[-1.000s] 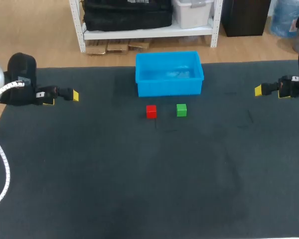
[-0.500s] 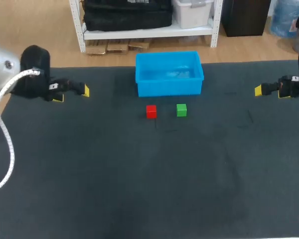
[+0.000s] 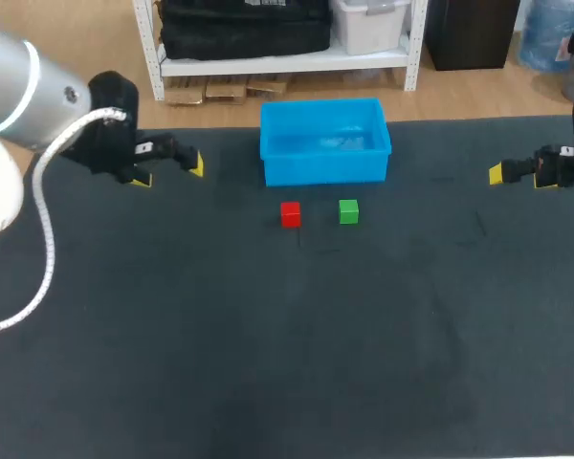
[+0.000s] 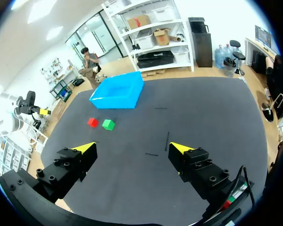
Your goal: Use the left arm to pick the red cube and place it into the blue plastic box first, then use the right arm to grasp the green cube and put it into the same blue plastic box after the first action is fully finished.
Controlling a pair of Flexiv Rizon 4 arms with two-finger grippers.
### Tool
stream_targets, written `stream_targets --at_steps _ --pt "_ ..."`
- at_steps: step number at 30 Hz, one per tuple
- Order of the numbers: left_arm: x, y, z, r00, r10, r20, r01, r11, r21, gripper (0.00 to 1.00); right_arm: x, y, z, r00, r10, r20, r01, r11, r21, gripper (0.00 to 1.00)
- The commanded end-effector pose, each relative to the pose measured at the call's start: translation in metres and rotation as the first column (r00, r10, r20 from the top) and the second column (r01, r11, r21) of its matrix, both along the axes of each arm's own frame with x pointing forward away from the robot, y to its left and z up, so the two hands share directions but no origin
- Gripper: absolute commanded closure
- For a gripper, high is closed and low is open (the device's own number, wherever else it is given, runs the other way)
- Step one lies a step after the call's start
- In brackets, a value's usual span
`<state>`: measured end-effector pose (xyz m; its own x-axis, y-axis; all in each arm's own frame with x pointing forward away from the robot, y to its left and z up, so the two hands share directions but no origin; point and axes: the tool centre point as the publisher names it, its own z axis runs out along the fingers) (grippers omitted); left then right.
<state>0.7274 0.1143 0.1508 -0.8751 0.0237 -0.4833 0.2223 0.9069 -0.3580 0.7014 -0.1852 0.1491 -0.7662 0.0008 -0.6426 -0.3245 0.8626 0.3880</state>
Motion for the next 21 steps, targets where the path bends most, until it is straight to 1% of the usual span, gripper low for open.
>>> stream_targets --at_steps 1,11,21 --pt "0.015 -0.017 0.0 0.998 0.049 -0.028 -0.045 0.992 0.115 0.0 0.0 0.0 0.0 1.0 -0.001 0.0 0.001 1.0 -0.002 0.0" --pt "0.035 -0.042 -0.008 0.994 0.062 -0.086 -0.046 0.984 0.174 0.0 0.0 0.0 0.0 1.0 -0.001 0.0 0.001 1.0 -0.002 0.0" --pt "0.051 -0.065 -0.014 0.992 0.059 -0.11 -0.036 0.978 0.205 0.0 0.0 0.0 0.0 1.0 -0.001 0.0 0.001 1.0 -0.002 0.0"
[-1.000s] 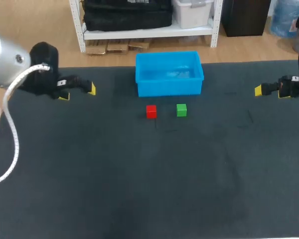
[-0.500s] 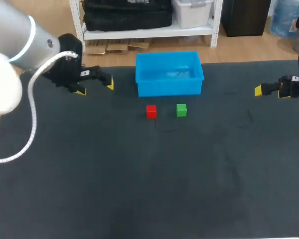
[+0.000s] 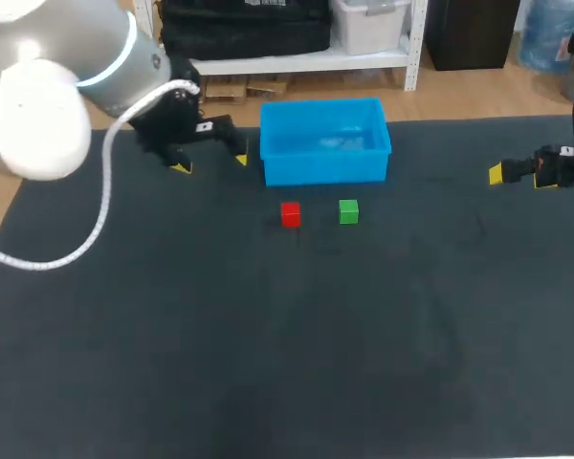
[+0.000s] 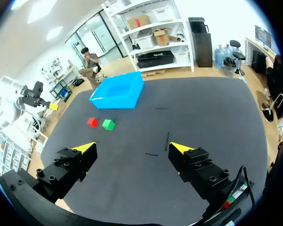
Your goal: Use the left arm to pick the red cube and place it into the blue plastic box first, then use the right arm to grasp the green cube and put it into the same blue plastic box after the first action is fully finished.
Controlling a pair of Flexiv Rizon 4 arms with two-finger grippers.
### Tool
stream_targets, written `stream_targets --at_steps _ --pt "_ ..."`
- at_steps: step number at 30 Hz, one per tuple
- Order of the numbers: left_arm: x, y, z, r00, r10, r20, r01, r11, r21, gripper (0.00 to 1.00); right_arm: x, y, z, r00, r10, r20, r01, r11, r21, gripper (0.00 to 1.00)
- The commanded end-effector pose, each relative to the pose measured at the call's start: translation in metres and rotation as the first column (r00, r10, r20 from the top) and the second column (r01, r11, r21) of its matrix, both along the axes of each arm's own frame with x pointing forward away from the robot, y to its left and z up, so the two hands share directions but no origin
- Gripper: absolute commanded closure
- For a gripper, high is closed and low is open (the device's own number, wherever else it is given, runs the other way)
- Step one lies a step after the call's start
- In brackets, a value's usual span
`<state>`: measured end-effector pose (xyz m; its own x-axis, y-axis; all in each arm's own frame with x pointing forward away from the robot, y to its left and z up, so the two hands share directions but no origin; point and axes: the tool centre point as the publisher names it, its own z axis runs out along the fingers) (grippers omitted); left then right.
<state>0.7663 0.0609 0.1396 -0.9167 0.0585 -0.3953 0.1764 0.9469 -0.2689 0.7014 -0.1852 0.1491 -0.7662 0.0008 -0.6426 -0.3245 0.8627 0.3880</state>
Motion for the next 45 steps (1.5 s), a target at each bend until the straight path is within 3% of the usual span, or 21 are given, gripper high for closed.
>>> stream_targets --at_steps 1,24,45 --pt "0.014 -0.014 -0.003 0.999 0.026 -0.026 -0.024 0.995 0.095 0.0 -0.001 0.0 0.0 1.0 -0.001 0.0 0.001 1.0 -0.002 0.0" --pt "0.044 -0.063 -0.02 0.99 0.066 -0.126 -0.039 0.978 0.207 0.0 -0.001 0.0 0.0 1.0 -0.001 0.0 0.001 1.0 -0.002 0.0" --pt "0.039 -0.092 -0.053 0.974 0.109 -0.199 -0.056 0.966 0.251 0.0 -0.001 0.0 0.0 1.0 -0.001 0.0 0.001 1.0 -0.002 0.0"
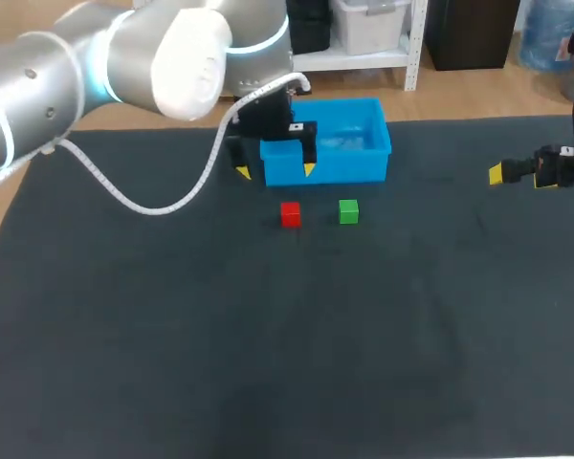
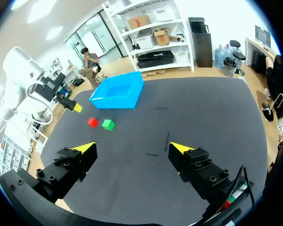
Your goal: Use the left arm to pick the red cube and place it into the blue plastic box first, then use the right arm to grasp the green cube and put it into the same blue plastic box after the first action is fully finished.
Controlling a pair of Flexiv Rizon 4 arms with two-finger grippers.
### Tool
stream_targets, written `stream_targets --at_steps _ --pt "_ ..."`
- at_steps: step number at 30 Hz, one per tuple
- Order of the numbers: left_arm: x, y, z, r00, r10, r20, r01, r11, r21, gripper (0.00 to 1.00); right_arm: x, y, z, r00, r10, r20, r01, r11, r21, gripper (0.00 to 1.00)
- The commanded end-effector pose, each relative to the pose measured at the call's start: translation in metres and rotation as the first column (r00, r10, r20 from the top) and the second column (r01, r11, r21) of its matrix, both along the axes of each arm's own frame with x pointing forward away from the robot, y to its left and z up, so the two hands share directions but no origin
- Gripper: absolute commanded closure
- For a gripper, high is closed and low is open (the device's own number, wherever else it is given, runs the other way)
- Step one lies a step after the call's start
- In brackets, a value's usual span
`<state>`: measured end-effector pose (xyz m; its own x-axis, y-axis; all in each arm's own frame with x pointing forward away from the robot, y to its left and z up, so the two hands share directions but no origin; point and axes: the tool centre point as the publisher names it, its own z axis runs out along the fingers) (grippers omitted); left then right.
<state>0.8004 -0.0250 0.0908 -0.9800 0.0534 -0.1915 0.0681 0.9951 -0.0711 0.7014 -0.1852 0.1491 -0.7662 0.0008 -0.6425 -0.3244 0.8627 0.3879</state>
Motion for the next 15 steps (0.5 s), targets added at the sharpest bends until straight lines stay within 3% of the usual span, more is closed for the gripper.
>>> stream_targets --at_steps 1,15 --pt "0.005 -0.007 -0.005 1.0 0.01 -0.015 -0.01 1.0 0.022 0.0 -0.001 0.0 0.0 1.0 -0.001 0.0 0.001 1.0 -0.002 0.0" --pt "0.004 -0.014 -0.033 0.997 0.045 -0.063 -0.042 0.998 0.049 0.0 -0.001 0.0 0.0 1.0 -0.001 0.0 0.001 1.0 -0.002 0.0"
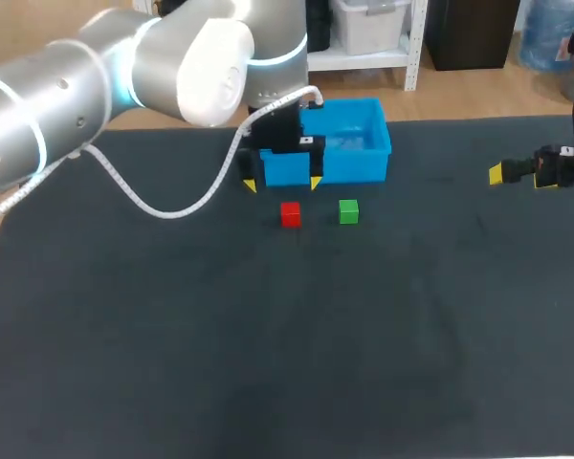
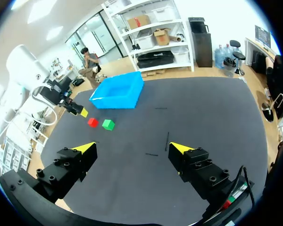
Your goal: Use the left arm to pick the red cube and place it into the blue plastic box first, then use the right arm to grasp the green cube and put it into the same blue plastic box after the first action is fully finished.
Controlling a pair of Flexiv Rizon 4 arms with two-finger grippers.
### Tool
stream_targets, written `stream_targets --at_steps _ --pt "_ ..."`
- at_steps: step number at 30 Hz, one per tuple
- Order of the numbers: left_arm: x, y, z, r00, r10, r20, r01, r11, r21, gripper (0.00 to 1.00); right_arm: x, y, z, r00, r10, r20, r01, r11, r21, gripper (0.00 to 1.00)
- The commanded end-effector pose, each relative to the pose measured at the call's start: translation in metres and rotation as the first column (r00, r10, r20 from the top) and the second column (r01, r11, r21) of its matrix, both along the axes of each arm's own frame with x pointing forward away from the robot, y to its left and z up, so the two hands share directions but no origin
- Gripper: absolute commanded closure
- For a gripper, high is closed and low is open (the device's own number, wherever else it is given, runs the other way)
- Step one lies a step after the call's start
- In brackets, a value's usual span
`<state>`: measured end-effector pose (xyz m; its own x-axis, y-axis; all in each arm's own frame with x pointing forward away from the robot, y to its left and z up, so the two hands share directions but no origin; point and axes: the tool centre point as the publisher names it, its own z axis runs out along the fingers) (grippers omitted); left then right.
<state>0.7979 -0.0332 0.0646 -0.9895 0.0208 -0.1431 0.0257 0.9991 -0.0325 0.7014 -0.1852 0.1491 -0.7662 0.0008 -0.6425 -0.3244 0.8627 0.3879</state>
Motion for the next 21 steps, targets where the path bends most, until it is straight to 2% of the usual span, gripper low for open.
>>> stream_targets --at_steps 1,21 --pt "0.007 -0.006 -0.009 1.0 0.005 -0.02 -0.004 1.0 0.007 0.0 -0.001 0.0 0.0 1.0 -0.001 0.0 0.001 1.0 -0.002 0.0" --pt "0.017 -0.005 -0.043 0.997 0.028 -0.075 -0.026 0.999 0.029 0.0 -0.001 0.0 0.0 1.0 -0.001 0.0 0.001 1.0 -0.002 0.0"
